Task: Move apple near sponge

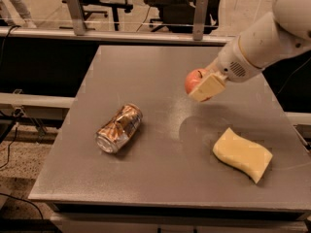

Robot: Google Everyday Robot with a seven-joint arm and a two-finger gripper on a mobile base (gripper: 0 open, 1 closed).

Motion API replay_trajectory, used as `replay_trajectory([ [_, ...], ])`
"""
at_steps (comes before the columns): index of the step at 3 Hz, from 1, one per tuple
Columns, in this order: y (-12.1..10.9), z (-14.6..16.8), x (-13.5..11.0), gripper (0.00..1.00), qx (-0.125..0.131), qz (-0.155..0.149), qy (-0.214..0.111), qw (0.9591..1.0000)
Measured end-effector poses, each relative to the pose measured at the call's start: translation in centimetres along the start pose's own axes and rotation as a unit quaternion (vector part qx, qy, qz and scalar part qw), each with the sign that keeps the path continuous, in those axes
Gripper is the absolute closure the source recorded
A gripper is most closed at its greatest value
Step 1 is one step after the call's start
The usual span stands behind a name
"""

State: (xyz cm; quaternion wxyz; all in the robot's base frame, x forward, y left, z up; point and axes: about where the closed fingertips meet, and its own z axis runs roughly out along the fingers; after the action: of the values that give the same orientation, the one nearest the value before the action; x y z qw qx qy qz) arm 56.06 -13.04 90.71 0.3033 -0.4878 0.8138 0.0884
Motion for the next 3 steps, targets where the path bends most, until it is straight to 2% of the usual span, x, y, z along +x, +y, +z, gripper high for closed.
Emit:
replay_trajectory([
  [2, 3.5, -0.2, 4.4, 1.0, 0.008, 0.043, 0.034, 0.9985],
  [3, 4.5, -0.1, 5.8, 1.0, 0.01, 0.055, 0.046, 0.9974],
])
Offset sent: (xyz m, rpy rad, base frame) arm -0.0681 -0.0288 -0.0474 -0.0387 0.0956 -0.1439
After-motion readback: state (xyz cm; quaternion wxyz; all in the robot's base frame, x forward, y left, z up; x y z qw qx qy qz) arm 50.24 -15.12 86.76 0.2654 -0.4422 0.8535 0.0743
